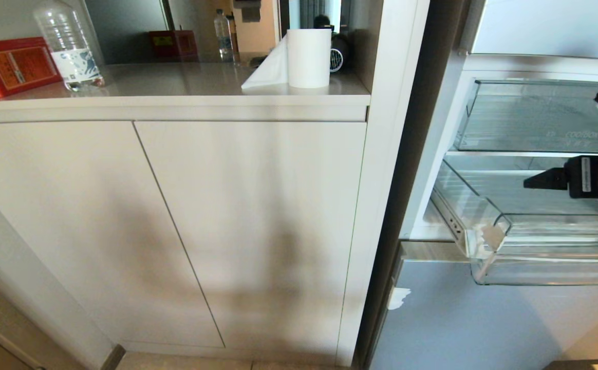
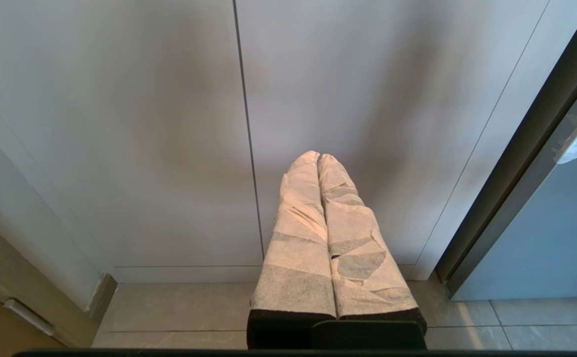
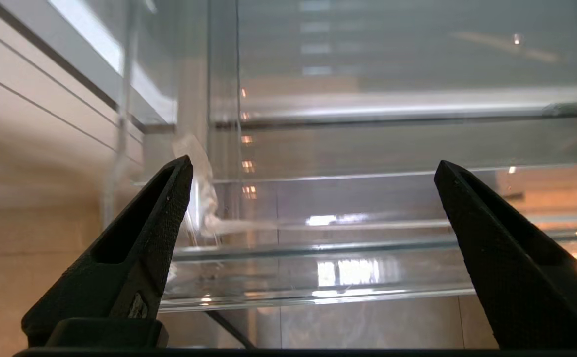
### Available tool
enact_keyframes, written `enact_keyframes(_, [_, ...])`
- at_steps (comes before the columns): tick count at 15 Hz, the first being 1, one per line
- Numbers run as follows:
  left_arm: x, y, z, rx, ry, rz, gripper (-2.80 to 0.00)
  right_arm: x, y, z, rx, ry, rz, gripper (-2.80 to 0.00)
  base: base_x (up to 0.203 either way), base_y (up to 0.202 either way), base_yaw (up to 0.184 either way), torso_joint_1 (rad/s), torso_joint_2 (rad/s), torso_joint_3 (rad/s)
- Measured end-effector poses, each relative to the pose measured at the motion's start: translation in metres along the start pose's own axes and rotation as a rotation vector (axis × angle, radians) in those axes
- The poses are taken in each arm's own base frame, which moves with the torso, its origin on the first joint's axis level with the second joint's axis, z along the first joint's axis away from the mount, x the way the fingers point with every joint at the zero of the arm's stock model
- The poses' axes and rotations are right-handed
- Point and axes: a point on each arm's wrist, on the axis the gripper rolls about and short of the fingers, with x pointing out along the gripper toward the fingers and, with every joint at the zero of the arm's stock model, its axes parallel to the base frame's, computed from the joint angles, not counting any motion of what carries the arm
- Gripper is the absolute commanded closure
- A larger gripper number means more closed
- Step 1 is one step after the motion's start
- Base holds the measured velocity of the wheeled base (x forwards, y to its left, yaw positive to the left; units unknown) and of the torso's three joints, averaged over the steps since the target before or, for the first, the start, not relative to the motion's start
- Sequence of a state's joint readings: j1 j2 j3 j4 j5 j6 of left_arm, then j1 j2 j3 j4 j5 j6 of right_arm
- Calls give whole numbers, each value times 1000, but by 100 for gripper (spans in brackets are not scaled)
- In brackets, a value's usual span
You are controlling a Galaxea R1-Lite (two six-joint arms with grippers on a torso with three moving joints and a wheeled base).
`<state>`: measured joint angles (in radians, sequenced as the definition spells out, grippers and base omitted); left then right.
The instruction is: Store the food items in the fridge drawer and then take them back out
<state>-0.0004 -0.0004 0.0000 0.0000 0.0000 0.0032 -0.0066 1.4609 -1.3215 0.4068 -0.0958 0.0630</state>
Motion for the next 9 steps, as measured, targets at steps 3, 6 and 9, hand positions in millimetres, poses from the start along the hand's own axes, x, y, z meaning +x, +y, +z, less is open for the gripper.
enact_keyframes(3, [0, 0, 0, 0, 0, 0, 0, -4, -1, -1, 4, -6, 2, -280, 0, 0, 0, 0, 0, 0])
enact_keyframes(6, [0, 0, 0, 0, 0, 0, 0, -2, -1, -5, 4, 8, 11, -280, 0, 0, 0, 0, 0, 0])
enact_keyframes(9, [0, 0, 0, 0, 0, 0, 0, 8, 0, -6, 4, 32, 8, -280, 0, 0, 0, 0, 0, 0])
